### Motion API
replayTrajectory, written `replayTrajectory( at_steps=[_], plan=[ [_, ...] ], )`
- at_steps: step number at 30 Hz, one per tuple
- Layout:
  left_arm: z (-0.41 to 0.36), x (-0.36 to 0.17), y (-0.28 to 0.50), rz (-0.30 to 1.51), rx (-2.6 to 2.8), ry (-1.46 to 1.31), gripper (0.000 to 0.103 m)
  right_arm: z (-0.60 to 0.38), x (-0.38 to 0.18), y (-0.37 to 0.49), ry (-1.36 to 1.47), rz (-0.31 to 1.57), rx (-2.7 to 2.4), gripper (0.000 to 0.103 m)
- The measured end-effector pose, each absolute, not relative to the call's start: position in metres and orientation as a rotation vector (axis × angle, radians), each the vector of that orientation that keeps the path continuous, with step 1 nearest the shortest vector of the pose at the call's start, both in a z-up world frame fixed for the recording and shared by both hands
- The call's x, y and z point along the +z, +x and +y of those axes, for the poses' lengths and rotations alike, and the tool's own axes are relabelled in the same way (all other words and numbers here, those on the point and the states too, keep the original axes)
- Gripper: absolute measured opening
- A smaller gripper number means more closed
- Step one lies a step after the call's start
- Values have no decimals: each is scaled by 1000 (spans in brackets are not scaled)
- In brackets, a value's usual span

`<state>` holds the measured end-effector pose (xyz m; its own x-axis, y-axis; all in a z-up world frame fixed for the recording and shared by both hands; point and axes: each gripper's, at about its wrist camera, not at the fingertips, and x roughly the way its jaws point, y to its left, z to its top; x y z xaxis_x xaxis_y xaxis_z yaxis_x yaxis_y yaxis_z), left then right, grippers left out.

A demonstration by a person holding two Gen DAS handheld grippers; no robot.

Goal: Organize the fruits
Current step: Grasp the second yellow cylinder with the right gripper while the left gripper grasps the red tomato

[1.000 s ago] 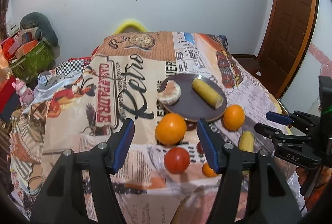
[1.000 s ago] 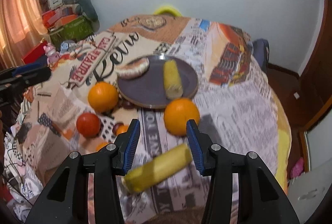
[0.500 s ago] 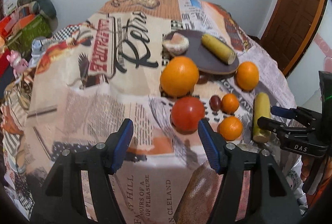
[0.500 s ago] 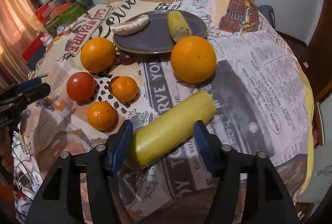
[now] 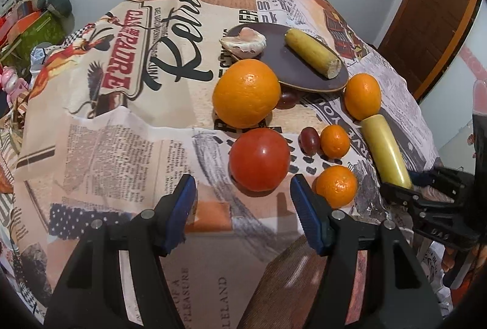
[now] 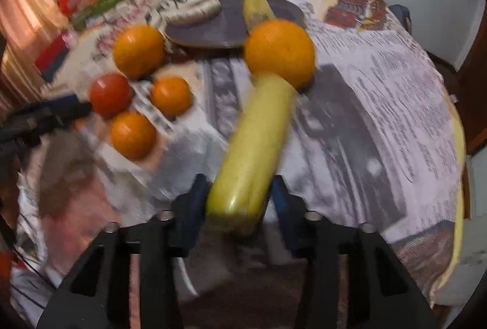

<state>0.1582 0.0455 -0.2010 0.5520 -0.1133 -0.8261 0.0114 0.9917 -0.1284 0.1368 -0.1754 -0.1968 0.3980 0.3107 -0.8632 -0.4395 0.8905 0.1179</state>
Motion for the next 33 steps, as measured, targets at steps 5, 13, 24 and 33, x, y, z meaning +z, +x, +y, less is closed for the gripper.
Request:
replayTrajectory(
  at_steps=[5, 13, 24, 33],
  plan=[
    [43, -204, 166, 988, -83, -117, 64, -199, -194, 135, -122, 1063, 438, 31],
    [39, -212, 177, 1003, -94, -124, 64, -201, -187, 150, -67, 1062, 459, 32],
    [39, -219, 190, 1002, -96, -148, 58, -186, -195, 170, -94, 1032, 457, 32],
    [38, -214, 186, 995, -107, -145, 46, -190, -176, 164, -66, 975, 459, 32]
  ],
)
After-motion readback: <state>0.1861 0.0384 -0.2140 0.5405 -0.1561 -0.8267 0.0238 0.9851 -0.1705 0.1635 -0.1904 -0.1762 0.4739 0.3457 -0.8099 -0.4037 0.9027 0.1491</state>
